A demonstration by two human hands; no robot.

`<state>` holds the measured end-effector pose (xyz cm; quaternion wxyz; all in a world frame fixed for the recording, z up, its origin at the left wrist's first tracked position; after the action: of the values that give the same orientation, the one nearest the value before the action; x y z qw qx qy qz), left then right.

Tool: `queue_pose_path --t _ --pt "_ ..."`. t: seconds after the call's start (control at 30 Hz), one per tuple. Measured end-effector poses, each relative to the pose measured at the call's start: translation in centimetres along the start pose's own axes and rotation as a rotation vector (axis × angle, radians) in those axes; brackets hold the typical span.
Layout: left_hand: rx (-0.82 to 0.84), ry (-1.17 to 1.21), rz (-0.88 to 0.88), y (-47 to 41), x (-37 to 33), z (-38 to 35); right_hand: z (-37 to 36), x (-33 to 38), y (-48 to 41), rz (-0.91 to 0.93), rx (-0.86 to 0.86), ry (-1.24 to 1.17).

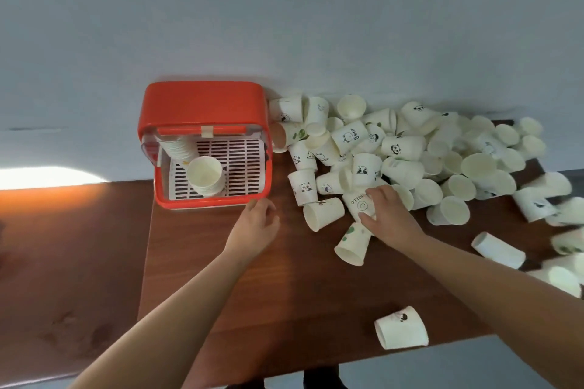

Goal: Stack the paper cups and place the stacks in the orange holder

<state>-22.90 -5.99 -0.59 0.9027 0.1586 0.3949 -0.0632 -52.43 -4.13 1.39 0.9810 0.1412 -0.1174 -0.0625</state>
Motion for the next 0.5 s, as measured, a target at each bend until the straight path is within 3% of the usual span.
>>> queue_pose_path --t 0.1,0.23,0.4,0.5 --pt "0.017 -0.033 0.031 -2.6 -3.0 -3.4 1.3 -2.3 -1.9 0.032 -0.087 0.021" --pt "-0.107 -0.051 0.158 -7.2 -6.0 -5.2 2.8 -3.8 -5.4 0.016 -0.190 -0.028" --pt "-0.100 -0.053 0.571 -11.2 -3.8 -7.4 2.1 -4.5 -8.9 -0.027 -0.125 -0.051" --pt "-0.072 -0.024 0.612 -12.1 -2.6 -8.9 0.9 -4.7 -10.3 -0.051 -0.069 -0.100"
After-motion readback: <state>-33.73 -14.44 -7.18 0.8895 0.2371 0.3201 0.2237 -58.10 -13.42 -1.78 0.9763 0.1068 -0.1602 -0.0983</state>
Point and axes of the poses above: each hand's wrist, its own y-axis away from the middle knuckle, its own z-axis out of the back of the hand, x = y × z, the point moved 6 cm from there along -y, towards the middle knuckle, and after that the axes turned 2 degrees about -z, right-handed, at the moved point
